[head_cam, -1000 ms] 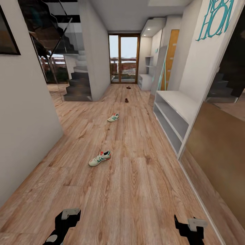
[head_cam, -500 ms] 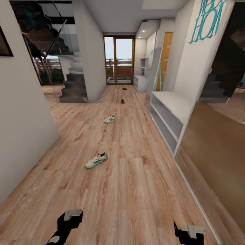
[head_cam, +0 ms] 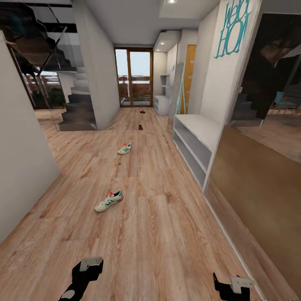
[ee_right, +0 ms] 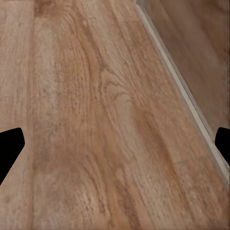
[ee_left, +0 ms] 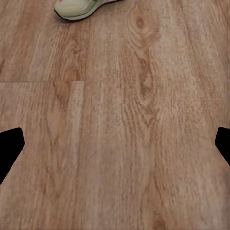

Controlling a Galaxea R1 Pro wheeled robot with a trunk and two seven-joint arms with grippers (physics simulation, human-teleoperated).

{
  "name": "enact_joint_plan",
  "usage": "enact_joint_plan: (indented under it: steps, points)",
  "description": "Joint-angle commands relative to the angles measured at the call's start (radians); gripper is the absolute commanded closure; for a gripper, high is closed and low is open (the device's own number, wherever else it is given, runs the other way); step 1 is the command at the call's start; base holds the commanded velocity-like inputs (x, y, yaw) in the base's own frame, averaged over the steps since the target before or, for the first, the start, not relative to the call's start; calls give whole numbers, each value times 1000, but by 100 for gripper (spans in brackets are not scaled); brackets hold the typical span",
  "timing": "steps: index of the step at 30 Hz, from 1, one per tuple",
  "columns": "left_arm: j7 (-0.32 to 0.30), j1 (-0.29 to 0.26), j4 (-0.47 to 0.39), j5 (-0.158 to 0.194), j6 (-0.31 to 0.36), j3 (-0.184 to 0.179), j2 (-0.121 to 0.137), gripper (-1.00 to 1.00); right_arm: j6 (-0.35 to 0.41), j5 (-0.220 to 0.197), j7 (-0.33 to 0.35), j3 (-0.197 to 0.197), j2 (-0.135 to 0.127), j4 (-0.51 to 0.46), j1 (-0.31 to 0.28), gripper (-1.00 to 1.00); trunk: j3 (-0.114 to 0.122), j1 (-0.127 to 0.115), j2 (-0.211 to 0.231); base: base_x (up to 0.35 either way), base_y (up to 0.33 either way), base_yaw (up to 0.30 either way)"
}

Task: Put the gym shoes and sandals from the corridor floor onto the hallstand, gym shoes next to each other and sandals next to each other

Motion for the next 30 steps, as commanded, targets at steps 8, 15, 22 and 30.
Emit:
enact_joint_plan:
  steps: [8, 15, 22, 30]
  points:
    - [0, 0, 1, -1, -4, 5, 0, -100, -3, 5, -2, -2, 2, 1, -1, -100, 7, 0, 0, 66, 0, -135]
    - [0, 0, 1, 2, -4, 5, 0, -100, -3, 5, -2, -2, 3, 0, -1, -100, 8, 0, 0, 286, 0, -19]
    - [0, 0, 0, 3, -4, 6, 0, -100, -2, 6, -2, -2, 4, 0, -1, -100, 8, 0, 0, 335, 0, -1]
    - [0, 0, -1, 3, -4, 6, 0, -100, -2, 5, -2, -2, 4, 0, -1, -100, 8, 0, 0, 339, 0, 0]
